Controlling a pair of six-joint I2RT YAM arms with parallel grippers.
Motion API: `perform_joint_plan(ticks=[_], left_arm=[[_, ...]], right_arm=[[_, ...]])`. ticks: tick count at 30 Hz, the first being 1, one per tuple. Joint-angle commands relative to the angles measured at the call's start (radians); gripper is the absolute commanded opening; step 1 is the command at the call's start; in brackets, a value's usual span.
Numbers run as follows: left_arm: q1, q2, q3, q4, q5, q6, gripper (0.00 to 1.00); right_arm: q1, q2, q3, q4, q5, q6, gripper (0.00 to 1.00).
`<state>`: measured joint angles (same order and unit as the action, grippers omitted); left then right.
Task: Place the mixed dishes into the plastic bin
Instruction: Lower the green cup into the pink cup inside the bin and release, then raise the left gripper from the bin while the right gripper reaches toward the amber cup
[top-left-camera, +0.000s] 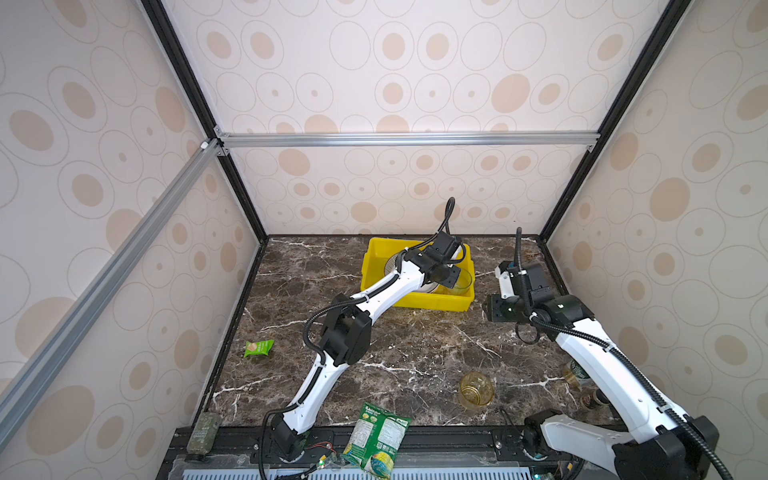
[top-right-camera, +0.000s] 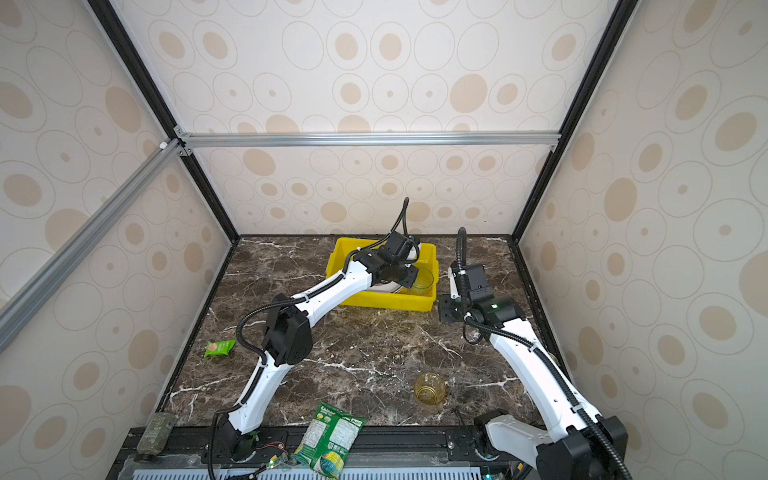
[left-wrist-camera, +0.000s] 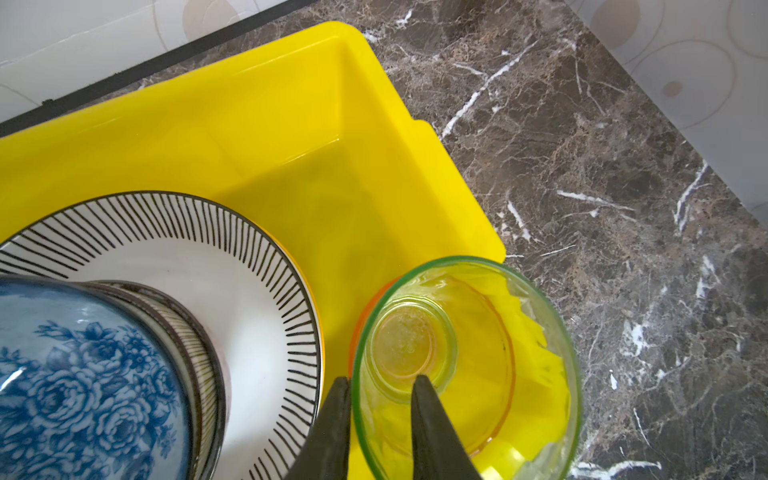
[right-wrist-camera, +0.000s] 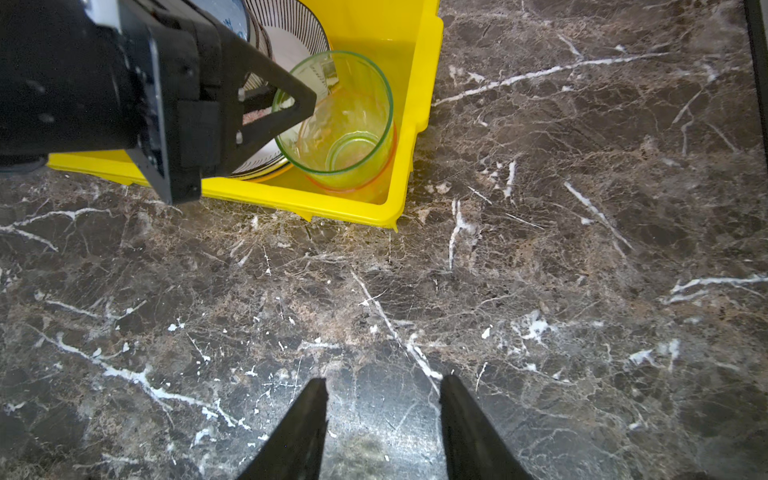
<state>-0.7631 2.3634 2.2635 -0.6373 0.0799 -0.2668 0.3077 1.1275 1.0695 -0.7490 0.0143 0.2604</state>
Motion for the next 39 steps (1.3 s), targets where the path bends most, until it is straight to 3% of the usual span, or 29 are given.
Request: perform_joint_plan(ticks=[1, 8, 28, 39], left_arm=[[0.010, -0.066, 0.023, -0.009, -0.012, 0.004, 0.29], [0.011, -0.164, -0.083, 0.038, -0.028, 0.001, 0.33], [0.011, -0.635, -0.654, 0.136, -0.082, -0.028, 0.34], [0.011, -0.779, -0.827, 0.135, -0.085, -0.057, 0.35]], right_arm=[[0.002, -0.037, 0.000, -0.054, -0.045, 0.009, 0.48], [0.002, -0.081, -0.005, -0.096, -0.085, 0.024, 0.49], [0.003, -0.239, -0.093, -0.229, -0.185, 0.106, 0.50], [0.013, -0.247, -0.155, -0.279, -0.211, 0.138, 0.50]])
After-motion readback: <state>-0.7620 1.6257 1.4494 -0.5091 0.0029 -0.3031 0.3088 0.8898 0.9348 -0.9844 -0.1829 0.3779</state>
